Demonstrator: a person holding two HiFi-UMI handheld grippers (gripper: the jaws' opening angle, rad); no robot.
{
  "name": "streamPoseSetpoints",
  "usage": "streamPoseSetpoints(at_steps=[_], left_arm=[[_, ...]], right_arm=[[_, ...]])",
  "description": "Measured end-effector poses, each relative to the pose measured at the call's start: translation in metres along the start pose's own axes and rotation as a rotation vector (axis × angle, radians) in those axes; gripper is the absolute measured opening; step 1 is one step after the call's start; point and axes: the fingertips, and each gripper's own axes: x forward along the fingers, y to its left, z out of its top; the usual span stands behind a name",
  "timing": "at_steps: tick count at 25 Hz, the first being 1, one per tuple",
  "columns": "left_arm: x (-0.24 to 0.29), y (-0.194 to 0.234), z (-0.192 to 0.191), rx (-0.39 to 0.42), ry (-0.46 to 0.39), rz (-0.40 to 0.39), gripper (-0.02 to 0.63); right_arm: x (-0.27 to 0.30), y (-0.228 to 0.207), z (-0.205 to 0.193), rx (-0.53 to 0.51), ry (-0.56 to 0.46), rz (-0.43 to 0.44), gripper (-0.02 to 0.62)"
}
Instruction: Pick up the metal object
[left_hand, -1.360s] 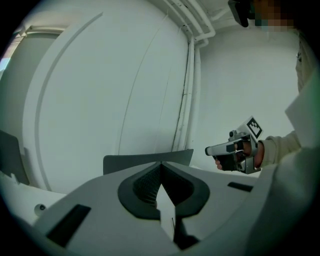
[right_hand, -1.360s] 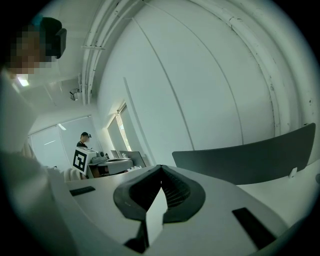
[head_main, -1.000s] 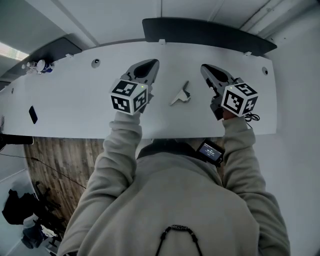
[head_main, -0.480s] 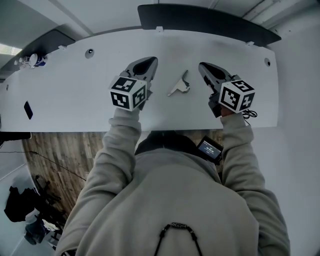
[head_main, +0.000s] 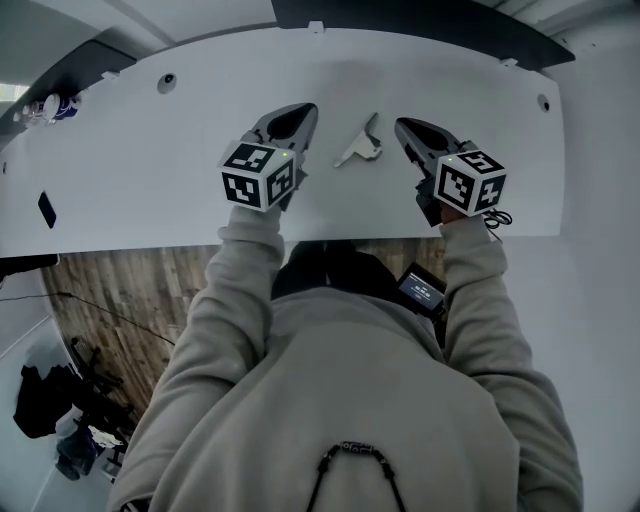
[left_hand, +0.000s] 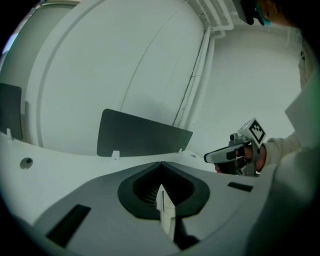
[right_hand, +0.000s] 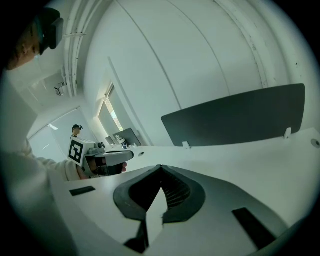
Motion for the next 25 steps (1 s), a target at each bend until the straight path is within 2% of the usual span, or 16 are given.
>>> streamPoseSetpoints(at_steps=[11, 25], left_arm=[[0.005, 0.001, -0.048, -0.049, 0.057, 0.003, 0.002], [0.016, 0.007, -0.098, -0.097, 0.122, -0.019, 0.002]], right_arm=[[0.002, -0.011, -0.047, 0.070, 0.056, -0.014, 0.020], [0.027, -0.022, -0.089, 0.141, 0.108, -0.029, 0.020]])
